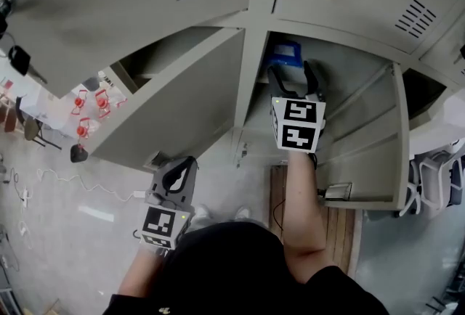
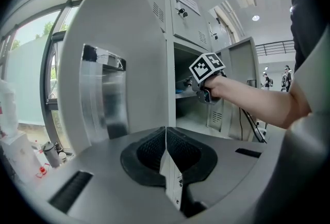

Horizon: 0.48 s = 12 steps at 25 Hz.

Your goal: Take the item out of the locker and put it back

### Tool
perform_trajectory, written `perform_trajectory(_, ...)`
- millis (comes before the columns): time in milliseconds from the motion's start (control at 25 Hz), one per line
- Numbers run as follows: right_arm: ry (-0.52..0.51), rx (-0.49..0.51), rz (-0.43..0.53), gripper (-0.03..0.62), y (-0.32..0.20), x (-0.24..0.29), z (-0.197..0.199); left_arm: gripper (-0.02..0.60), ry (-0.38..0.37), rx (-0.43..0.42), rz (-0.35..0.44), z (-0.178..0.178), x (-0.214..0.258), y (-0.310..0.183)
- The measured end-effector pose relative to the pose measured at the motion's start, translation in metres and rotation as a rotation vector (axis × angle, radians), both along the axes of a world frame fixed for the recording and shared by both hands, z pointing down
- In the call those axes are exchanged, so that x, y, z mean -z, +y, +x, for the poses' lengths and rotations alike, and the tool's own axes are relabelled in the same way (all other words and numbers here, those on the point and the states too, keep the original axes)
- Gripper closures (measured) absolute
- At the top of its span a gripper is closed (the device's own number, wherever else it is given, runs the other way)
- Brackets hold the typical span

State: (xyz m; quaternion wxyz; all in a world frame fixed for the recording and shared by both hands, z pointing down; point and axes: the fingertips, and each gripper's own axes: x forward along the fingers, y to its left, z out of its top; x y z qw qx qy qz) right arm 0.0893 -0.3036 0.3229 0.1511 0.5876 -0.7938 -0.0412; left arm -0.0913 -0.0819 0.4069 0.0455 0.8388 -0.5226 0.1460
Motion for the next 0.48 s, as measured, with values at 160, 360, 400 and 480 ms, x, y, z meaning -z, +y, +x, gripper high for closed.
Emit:
perform_trajectory(160,0.014,0.0,-0.044,0.237,-0.021,-0.004,0.002,0.568,-0.001,-0.014,0.003,-0.008,0.0,-0.005)
perform_trajectory(360,-0.009,0.028,-0.119,0.216,-0.042,-0.013,0.005,0.569,-0.008,-0.011,0.009,-0.017,0.0,-0.011)
perform_trajectory(400,-0.011,0.037,-0.136,0.215,-0.045,-0.015,0.005,0.569,-0.011,-0.011,0.01,-0.018,0.0,-0.012)
perform_trajectory(480,-0.005,0.047,-0.17,0.215,-0.05,-0.019,0.005,0.569,-0.016,-0.011,0.012,-0.02,-0.001,-0.013)
